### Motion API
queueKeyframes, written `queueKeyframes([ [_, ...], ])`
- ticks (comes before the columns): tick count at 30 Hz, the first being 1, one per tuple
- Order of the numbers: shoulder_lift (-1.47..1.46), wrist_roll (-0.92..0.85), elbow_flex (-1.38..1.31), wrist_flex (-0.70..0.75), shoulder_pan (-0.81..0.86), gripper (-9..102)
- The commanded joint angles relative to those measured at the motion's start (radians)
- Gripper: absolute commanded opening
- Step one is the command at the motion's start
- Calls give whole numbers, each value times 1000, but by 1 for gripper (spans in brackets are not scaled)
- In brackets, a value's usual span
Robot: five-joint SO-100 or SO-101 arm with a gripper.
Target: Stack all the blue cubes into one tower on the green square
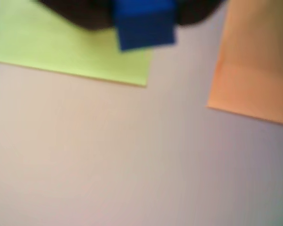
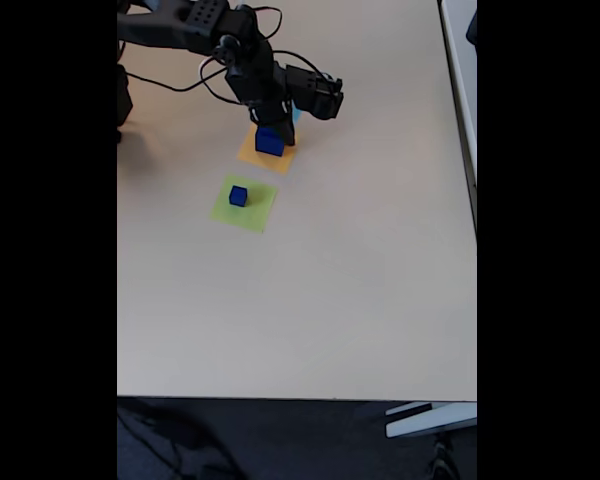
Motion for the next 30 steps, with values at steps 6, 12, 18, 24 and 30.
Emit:
queueKeyframes([
  [6, 91, -55, 52, 81, 55, 0],
  [12, 95, -100, 120, 98, 89, 0],
  [18, 74, -156, 133, 98, 132, 0],
  [24, 54, -172, 138, 98, 147, 0],
  [30, 43, -143, 161, 89, 153, 0],
])
